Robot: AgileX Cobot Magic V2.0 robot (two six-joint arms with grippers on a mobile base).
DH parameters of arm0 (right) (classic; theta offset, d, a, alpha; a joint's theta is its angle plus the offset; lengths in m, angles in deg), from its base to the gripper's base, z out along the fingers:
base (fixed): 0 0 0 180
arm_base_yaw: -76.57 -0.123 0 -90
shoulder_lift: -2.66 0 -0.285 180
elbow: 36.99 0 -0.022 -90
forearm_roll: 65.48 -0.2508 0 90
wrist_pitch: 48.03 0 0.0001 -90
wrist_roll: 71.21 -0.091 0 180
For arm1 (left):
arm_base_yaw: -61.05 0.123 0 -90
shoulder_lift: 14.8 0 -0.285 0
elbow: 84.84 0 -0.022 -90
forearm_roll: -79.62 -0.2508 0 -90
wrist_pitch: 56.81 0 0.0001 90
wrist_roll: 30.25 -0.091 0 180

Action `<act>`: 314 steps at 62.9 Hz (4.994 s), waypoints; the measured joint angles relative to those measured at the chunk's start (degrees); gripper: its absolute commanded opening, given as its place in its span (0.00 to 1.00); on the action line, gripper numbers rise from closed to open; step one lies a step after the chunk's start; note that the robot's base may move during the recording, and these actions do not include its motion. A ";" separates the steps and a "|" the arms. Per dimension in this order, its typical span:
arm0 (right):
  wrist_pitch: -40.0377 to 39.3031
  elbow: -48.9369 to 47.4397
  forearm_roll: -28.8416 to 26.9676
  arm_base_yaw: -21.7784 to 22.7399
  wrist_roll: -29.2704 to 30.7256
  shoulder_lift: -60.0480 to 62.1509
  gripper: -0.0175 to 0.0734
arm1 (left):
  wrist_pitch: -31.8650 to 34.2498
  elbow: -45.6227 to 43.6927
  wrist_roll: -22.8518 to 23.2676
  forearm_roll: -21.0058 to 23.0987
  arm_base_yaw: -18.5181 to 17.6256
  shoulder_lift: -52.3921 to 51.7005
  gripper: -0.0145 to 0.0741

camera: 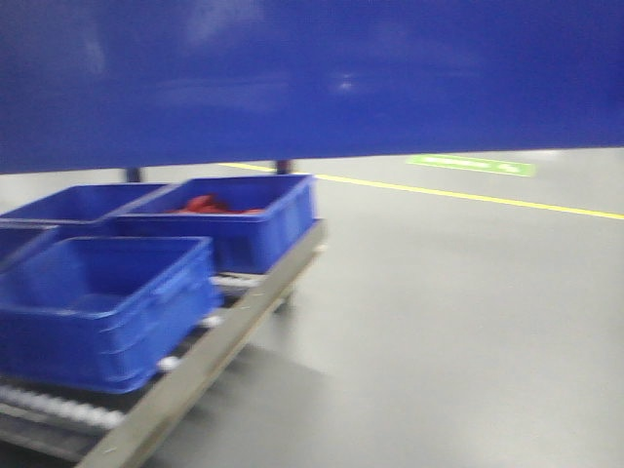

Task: Move blue bin to conveyor side
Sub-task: 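Hold the blue bin with both grippers while driving away from the rack, then carry the blue bin with both grippers over the conveyor belt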

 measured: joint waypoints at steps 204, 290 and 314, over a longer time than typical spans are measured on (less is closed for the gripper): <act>-0.25 0.00 -0.12 0.00 0.00 0.00 0.10 | 0.43 0.00 0.00 -0.43 0.00 0.00 0.14; -0.36 0.00 -0.23 0.00 0.00 0.00 0.10 | 1.78 0.00 0.00 -0.65 0.00 0.23 0.14; -0.36 0.00 -0.23 0.00 0.00 0.00 0.10 | 2.01 0.00 0.00 -0.65 0.00 0.56 0.14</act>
